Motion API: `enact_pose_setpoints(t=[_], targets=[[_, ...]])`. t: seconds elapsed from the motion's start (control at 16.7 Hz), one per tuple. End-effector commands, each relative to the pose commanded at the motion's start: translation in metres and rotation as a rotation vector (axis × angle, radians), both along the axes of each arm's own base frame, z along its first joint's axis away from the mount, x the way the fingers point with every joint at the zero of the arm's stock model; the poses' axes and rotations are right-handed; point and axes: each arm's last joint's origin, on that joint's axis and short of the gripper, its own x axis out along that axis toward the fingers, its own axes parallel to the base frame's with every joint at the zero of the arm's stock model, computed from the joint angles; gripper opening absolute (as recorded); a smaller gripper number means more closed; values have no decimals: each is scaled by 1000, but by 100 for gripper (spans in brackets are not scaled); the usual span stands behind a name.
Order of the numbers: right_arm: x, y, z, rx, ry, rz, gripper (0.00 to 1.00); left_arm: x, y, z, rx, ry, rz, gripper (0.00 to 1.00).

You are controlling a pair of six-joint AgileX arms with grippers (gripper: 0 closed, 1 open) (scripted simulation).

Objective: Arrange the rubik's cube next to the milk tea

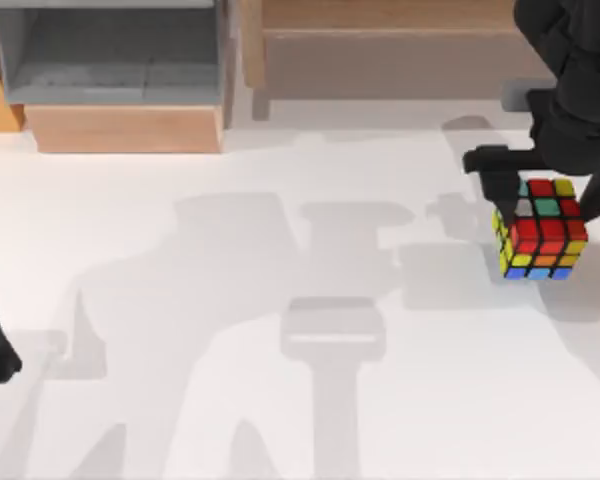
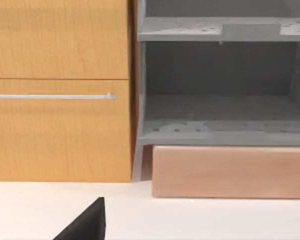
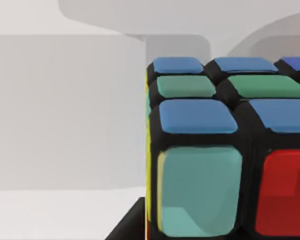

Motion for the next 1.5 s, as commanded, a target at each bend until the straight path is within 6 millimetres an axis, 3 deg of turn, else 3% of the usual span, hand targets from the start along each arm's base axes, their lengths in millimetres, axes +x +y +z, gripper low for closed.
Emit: enact_pose_setpoints(t=[0.66,1.08,1.38,1.5], targets=[[0,5,7,19,-56,11,0,0,0,0,0,0,0,100],[2,-4,-20,-5,5,-8,0,0,0,0,0,0,0,100],[1,-5,-22,-7,11,-9,0,0,0,0,0,0,0,100],[1,-5,-22,-7,11,-9,15,0,0,0,0,0,0,100]])
